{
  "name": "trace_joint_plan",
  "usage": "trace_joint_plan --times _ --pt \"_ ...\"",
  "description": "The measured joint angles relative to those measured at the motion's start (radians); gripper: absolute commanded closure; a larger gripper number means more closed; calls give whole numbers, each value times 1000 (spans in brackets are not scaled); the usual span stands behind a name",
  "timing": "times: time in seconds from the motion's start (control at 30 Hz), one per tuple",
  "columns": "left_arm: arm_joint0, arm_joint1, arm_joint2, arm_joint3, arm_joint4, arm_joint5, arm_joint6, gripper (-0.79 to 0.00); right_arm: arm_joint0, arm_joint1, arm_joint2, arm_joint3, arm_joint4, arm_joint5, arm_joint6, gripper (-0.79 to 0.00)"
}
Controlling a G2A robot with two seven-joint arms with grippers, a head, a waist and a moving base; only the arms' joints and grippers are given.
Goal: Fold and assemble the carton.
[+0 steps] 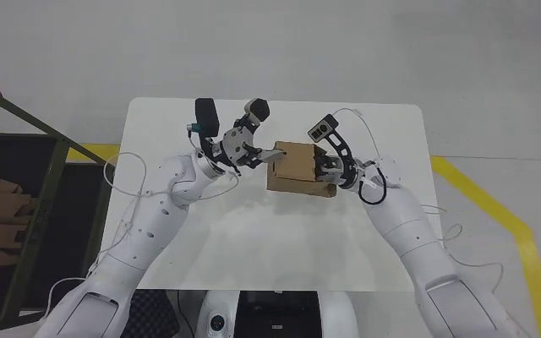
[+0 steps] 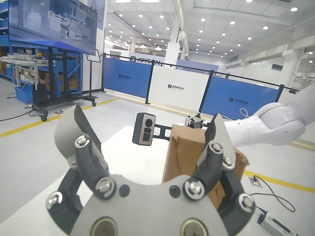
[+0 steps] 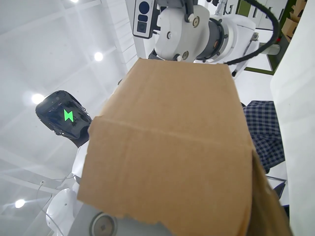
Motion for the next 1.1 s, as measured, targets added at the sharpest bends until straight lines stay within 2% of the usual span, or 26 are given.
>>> trace_joint_plan --times 0.4,1.1 --pt "-22 -18 32 27 -10 -10 -7 -785 13 -9 -32 0 3 0 0 0" --pt "-12 -31 9 17 7 -16 22 -785 19 -17 -42 22 -30 -2 -2 0"
